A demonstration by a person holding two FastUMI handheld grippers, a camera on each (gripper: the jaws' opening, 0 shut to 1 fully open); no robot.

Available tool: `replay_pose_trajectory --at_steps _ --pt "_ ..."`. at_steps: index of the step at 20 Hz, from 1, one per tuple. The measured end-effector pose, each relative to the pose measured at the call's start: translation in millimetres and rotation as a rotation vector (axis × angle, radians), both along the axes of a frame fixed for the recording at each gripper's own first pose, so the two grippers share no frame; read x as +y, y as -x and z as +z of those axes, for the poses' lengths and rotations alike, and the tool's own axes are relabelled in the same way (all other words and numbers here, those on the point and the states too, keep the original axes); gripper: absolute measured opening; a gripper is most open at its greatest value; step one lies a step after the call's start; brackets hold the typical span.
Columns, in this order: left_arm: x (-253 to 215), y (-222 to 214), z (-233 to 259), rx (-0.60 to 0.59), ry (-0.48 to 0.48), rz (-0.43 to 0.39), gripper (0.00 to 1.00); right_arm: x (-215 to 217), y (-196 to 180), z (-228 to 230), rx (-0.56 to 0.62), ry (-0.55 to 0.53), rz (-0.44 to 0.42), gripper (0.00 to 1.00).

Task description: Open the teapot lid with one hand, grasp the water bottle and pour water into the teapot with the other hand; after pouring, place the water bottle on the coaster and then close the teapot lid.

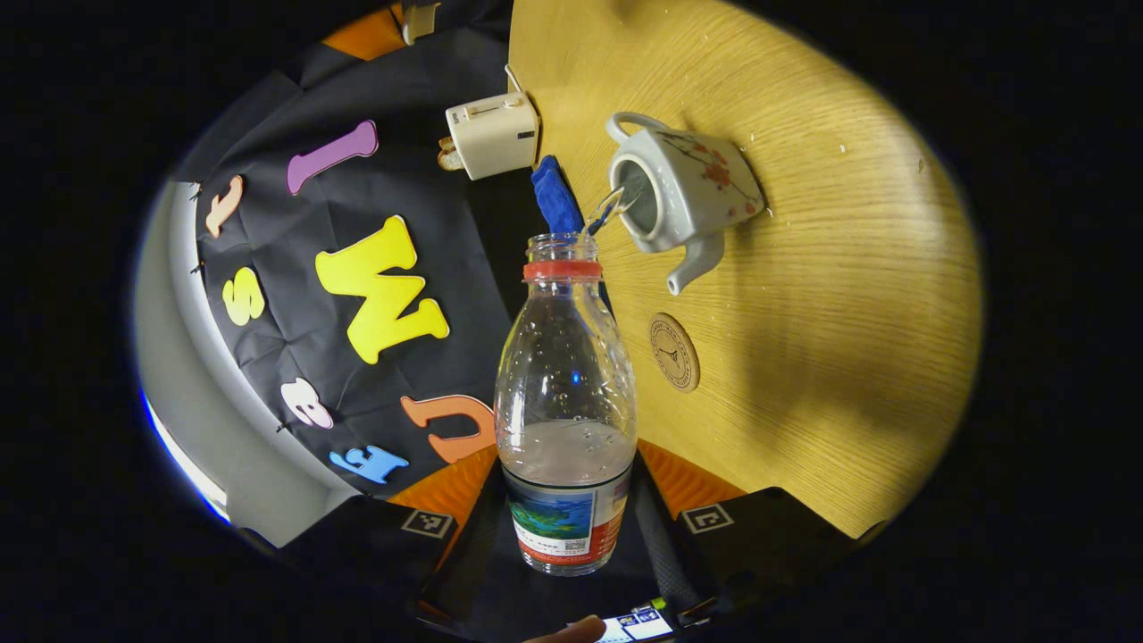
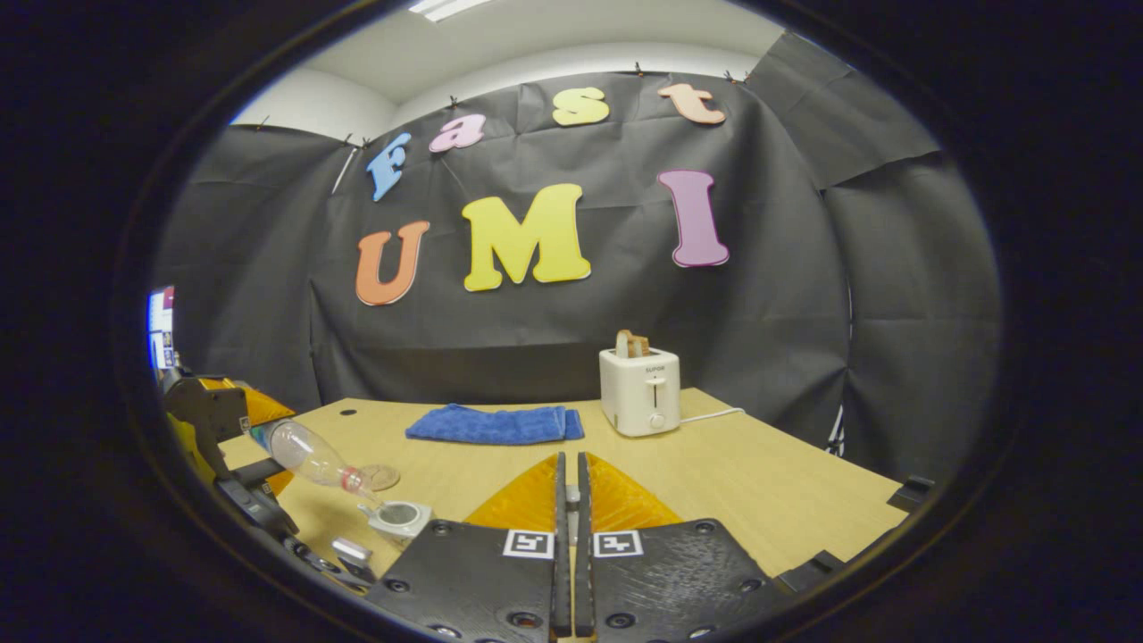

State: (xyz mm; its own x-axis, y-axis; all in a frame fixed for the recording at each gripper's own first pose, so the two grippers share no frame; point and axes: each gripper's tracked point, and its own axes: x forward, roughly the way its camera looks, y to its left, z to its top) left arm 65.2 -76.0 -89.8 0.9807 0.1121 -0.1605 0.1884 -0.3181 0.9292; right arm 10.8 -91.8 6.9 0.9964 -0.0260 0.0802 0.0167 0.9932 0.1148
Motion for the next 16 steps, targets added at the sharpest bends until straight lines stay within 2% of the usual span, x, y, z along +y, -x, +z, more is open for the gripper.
replay_pose_trajectory --at_steps 16 --pt "-11.4 1.6 19.3 0.005 -0.185 -0.015 0.77 1.1 -0.9 -0.5 0.0 0.004 0.001 0.01"
